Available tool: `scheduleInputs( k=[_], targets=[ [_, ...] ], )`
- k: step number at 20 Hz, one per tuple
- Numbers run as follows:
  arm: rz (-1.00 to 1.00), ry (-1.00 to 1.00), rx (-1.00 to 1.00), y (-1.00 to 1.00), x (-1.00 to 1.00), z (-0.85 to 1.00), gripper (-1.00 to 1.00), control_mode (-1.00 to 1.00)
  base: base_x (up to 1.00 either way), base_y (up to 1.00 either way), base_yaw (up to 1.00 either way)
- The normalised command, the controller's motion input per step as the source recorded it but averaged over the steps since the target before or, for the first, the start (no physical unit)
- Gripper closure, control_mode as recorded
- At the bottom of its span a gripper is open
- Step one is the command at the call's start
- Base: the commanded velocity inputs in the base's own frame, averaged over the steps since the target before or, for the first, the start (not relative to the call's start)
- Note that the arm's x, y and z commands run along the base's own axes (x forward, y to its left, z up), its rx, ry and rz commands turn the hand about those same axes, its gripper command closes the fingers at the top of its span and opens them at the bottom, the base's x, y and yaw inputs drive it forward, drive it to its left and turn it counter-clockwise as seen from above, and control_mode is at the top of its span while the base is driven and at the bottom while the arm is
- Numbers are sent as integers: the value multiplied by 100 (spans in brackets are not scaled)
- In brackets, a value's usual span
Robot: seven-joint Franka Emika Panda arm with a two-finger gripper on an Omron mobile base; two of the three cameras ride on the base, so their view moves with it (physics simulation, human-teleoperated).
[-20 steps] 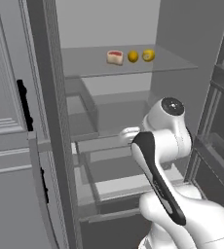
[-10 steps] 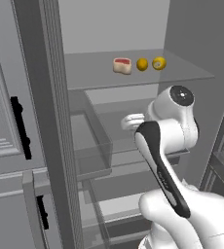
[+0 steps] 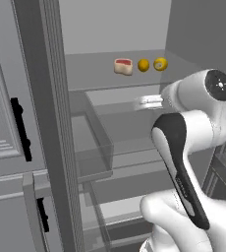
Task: Place one lemon and one steak in each tupperware on the nearby counter, to pack two identical lunches.
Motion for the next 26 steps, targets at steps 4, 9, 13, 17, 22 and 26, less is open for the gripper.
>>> scheduleInputs(
  k=[4, 9, 13, 17, 22, 26],
  targets=[
    [1, 0, 0, -13, -55, 100, -100, -100, 0, 0, 0],
    [0, 29, 0, -4, 83, 55, -100, -100, 0, 0, 0],
    [3, 50, -6, 9, 79, -6, -100, -100, 0, 0, 0],
    [8, 7, -4, 4, 39, -26, -100, -100, 0, 0, 0],
    [0, -9, -5, 0, 98, -59, -100, -100, 0, 0, 0],
    [0, -13, -1, -4, 100, -16, -100, -100, 0, 0, 0]
  ],
)
